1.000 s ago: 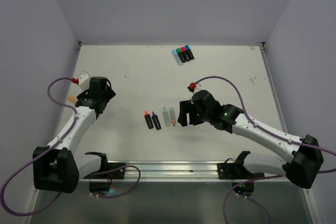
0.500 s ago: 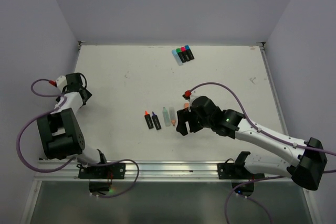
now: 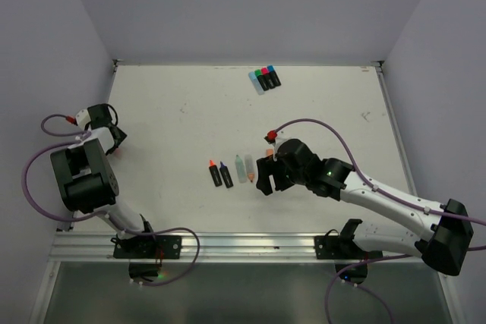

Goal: Open the pen caps

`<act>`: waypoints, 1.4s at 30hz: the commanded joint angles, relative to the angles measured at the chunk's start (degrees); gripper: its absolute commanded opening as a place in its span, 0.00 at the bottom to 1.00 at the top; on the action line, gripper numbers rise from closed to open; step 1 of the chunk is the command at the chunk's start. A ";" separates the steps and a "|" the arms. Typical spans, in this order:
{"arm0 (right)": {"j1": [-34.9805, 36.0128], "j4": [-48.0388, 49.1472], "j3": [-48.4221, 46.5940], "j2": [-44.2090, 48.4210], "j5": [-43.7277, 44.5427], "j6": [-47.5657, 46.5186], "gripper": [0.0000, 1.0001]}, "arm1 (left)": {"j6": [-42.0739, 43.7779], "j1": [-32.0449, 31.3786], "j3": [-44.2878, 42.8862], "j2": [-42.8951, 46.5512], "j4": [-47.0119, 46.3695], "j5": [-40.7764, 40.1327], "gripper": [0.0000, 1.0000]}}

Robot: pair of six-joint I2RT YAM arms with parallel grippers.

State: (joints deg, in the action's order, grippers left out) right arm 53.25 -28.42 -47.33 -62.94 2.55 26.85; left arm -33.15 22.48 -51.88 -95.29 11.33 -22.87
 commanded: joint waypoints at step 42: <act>-12.63 -4.27 -6.80 -5.87 0.27 0.66 0.99 | 3.52 -22.01 0.81 20.48 -5.68 21.52 0.00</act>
State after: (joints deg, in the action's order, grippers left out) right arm 43.62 -33.26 -50.74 -67.13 7.35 28.77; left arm -32.62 4.89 -51.83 -80.12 11.20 -13.82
